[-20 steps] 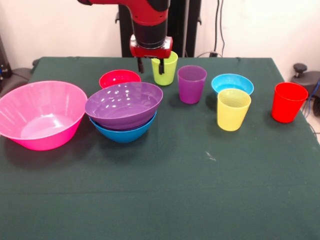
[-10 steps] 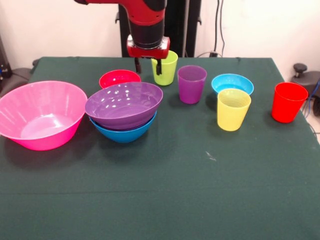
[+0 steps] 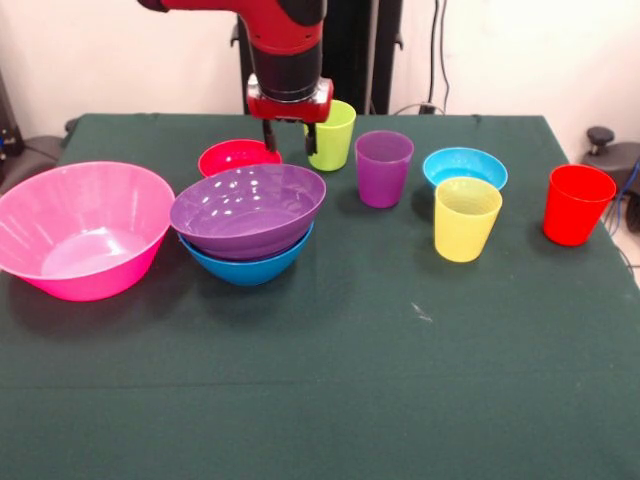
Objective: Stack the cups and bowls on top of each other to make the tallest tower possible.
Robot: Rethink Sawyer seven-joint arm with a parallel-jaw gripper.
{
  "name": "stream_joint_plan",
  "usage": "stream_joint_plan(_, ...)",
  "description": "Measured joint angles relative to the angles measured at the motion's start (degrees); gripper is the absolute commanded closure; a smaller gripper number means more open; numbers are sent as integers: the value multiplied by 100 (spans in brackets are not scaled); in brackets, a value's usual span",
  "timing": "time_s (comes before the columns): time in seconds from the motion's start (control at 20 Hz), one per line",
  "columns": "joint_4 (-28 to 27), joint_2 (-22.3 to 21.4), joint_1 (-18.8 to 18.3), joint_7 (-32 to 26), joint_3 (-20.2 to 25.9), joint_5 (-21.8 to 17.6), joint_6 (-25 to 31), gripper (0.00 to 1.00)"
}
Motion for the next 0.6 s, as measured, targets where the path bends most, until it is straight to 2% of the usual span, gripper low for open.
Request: stream_joint_plan(0.6, -117, 0, -141, 0, 156, -112, 13, 0)
